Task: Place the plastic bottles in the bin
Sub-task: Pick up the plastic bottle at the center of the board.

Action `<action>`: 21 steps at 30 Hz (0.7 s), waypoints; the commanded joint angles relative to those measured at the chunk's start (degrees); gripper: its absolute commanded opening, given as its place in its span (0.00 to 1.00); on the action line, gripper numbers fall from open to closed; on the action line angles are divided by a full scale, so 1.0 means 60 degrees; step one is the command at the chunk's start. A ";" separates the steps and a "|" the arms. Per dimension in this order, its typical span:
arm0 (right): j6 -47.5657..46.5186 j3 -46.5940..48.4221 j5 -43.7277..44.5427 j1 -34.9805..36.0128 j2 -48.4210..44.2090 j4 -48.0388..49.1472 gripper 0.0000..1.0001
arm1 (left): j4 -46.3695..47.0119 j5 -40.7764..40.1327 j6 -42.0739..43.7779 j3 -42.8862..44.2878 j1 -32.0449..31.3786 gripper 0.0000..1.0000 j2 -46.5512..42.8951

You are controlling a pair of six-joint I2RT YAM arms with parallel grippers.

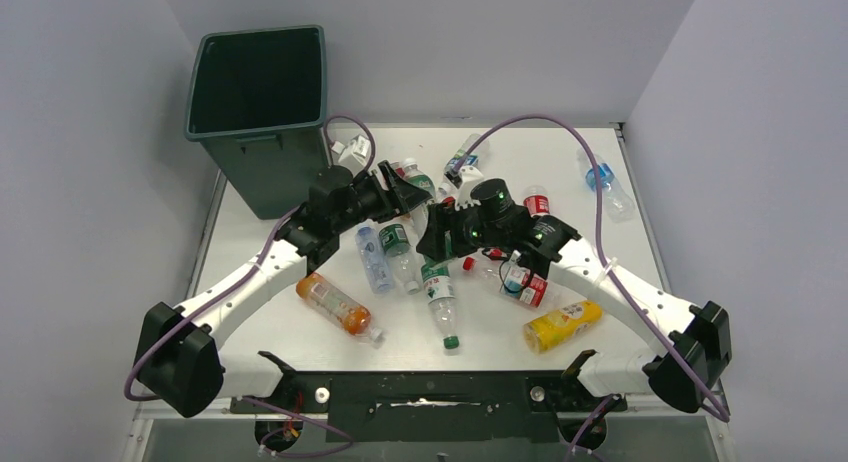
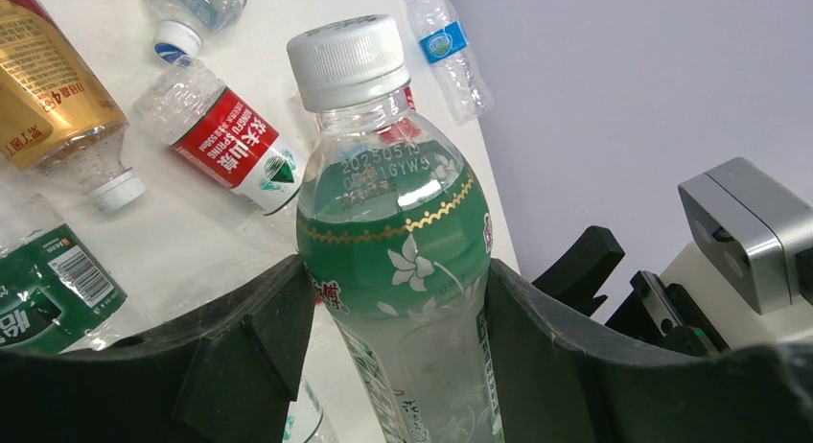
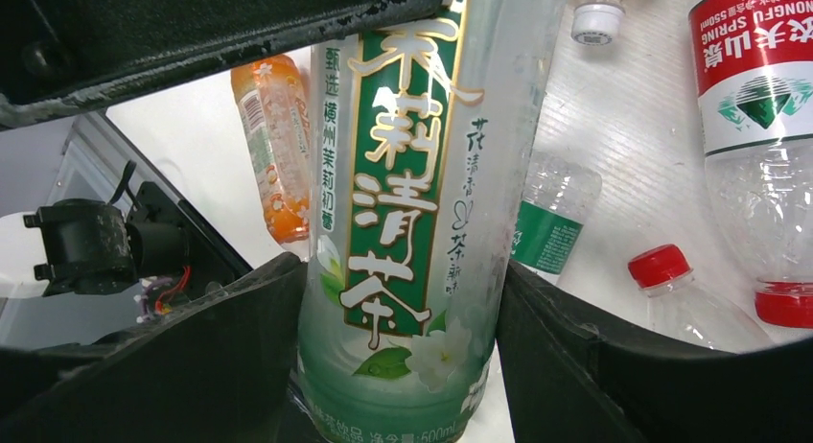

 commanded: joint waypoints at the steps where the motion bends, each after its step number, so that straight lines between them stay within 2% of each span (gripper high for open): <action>1: 0.0054 0.0009 0.0002 0.0191 -0.0521 0.0606 0.73 | 0.0325 0.0082 0.0003 0.0436 0.0102 0.34 0.0099; 10: 0.0136 0.0049 0.0221 0.0202 -0.0893 0.0343 0.90 | -0.0441 0.0294 0.0460 0.1583 0.0498 0.34 0.0493; 13: 0.0170 0.0135 0.0422 0.0206 -0.1051 0.0117 0.99 | -0.0627 0.0432 0.0548 0.1899 0.0720 0.34 0.0534; 21: 0.0459 0.0378 0.1235 0.0191 -0.1864 -0.0591 0.98 | -0.1382 0.1122 0.0844 0.3319 0.1817 0.34 0.0611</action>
